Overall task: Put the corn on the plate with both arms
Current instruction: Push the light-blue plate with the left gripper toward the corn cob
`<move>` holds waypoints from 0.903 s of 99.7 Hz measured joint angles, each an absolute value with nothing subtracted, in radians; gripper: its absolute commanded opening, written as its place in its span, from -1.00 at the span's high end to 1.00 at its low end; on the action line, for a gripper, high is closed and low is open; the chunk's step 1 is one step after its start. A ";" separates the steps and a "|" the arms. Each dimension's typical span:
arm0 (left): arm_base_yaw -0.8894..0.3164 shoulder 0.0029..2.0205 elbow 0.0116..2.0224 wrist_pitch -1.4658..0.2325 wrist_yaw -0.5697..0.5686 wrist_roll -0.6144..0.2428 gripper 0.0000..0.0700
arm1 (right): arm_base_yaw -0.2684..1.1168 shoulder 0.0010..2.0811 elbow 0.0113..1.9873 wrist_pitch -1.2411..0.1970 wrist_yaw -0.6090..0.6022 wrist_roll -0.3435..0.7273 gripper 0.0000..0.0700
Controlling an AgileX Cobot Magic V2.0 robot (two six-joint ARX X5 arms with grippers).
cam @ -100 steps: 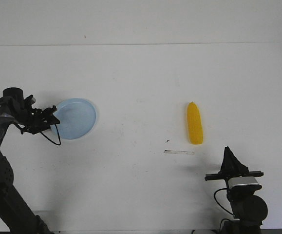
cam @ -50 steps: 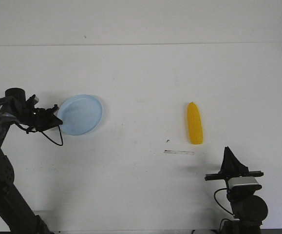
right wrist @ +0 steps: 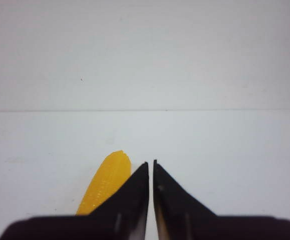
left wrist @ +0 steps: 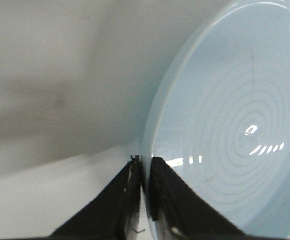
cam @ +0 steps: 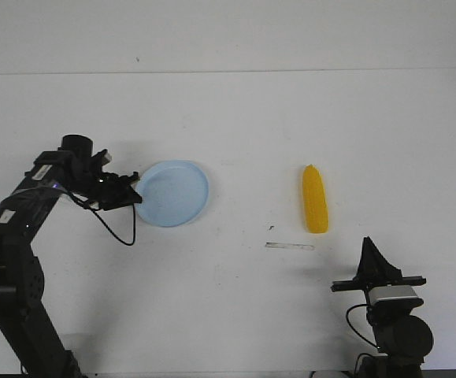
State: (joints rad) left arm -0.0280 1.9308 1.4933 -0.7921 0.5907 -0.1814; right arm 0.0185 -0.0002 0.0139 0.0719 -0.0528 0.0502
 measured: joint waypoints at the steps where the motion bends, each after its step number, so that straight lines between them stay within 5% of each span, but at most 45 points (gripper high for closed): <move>1: -0.037 1.931 1.493 -0.792 0.591 -0.185 1.00 | 0.019 0.000 0.014 0.072 -0.053 0.050 0.96; 26: -0.254 1.931 1.493 -0.714 0.587 -0.282 1.00 | 0.019 0.000 0.014 0.072 -0.053 0.050 0.96; 43: -0.347 1.931 1.493 -0.692 0.480 -0.340 1.00 | 0.019 0.000 0.014 0.072 -0.053 0.050 0.96; 90: -0.384 1.931 1.493 -0.683 0.430 -0.355 1.00 | 0.019 0.000 0.014 0.072 -0.053 0.050 0.96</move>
